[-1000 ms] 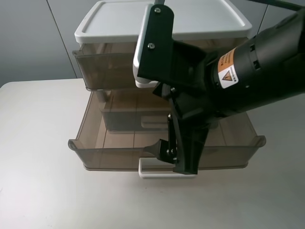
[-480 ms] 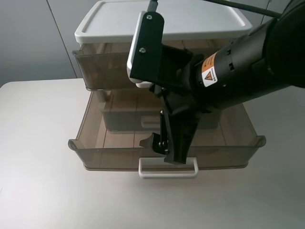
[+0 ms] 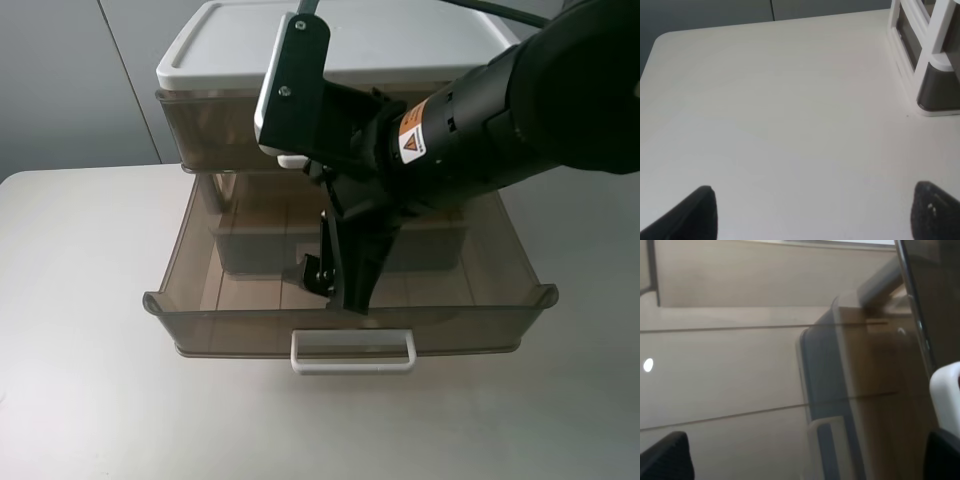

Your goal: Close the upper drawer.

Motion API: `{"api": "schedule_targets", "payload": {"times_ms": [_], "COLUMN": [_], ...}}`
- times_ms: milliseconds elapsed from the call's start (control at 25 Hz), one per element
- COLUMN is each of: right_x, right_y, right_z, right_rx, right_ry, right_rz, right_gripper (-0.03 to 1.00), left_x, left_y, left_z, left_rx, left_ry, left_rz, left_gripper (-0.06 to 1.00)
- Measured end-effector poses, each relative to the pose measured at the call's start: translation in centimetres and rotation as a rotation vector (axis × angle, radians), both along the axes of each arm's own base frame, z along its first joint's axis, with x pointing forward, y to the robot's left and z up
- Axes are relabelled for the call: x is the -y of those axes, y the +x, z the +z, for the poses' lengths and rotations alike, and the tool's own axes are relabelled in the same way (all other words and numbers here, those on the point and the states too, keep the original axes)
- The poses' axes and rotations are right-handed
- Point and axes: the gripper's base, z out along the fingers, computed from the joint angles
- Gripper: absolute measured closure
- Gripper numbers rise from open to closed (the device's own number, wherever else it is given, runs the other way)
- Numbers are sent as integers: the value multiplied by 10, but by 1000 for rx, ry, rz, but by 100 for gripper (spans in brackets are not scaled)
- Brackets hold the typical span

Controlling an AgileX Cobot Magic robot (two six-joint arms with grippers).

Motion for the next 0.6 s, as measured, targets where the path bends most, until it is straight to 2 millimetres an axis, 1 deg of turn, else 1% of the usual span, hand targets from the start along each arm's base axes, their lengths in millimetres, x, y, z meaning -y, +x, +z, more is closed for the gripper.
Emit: {"api": "schedule_targets", "payload": {"times_ms": [600], "right_x": [-1], "right_y": [10], "right_z": [7], "right_rx": [82], "right_ry": [61], "right_rz": [-1], "right_gripper": [27], "left_x": [0], "left_y": [0], "left_z": [0], "left_rx": [0], "left_ry": [-2], "left_rz": [1], "left_gripper": [20]}}
